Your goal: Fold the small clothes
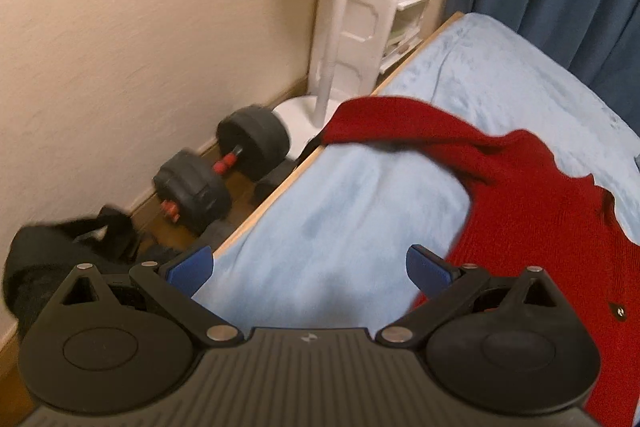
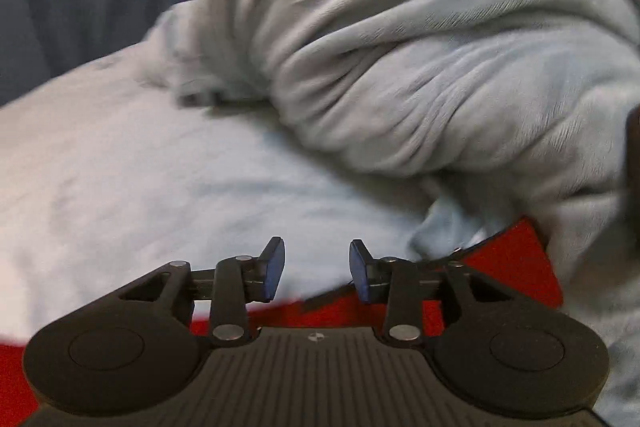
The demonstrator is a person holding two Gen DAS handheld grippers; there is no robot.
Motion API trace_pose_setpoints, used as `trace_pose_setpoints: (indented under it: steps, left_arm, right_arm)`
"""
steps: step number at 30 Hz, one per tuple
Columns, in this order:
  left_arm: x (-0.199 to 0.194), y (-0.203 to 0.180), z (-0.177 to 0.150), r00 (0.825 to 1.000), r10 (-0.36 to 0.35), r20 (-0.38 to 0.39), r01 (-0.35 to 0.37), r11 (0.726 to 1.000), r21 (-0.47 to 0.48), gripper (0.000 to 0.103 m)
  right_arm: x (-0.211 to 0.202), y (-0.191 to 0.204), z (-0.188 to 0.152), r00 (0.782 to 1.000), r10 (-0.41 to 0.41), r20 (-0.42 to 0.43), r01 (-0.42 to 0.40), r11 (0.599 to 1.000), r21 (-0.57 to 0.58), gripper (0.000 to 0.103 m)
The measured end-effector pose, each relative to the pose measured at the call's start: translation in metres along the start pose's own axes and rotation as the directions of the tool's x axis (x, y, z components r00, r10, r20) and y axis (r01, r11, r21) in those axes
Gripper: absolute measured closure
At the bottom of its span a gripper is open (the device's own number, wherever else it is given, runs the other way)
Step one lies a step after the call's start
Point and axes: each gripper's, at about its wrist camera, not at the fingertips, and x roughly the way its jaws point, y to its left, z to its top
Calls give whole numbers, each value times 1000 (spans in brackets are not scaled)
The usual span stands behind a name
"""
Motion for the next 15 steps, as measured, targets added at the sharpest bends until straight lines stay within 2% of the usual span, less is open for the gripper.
trace_pose_setpoints:
  steps: [2,4,7,9,11,15]
  left_arm:
    - [19,-9,11,999,-5,32,4,1000,26,0]
    - [41,-20,24,998,-6,62,2,998,62,0]
    - [73,-46,46,995,-26,98,5,978,211,0]
    - [94,-67,58,994,-34,102,-5,934,357,0]
    - [116,-86,64,993,-18,121,-45,865,499,0]
    - [174,-107,71,990,111,88,-141,725,674,0]
  right_arm:
    - [-34,4,-28,994,105,-21,-106,994,-30,60]
    - [-70,12,-62,979,194,-66,-197,979,-43,57]
    - [-118,25,-115,944,296,-144,-298,955,9,56]
    - [-139,40,-150,917,339,-210,-332,941,68,56]
    - [-147,53,-179,886,375,-274,-356,927,116,56]
    - [-155,85,-215,847,396,-354,-367,918,148,56]
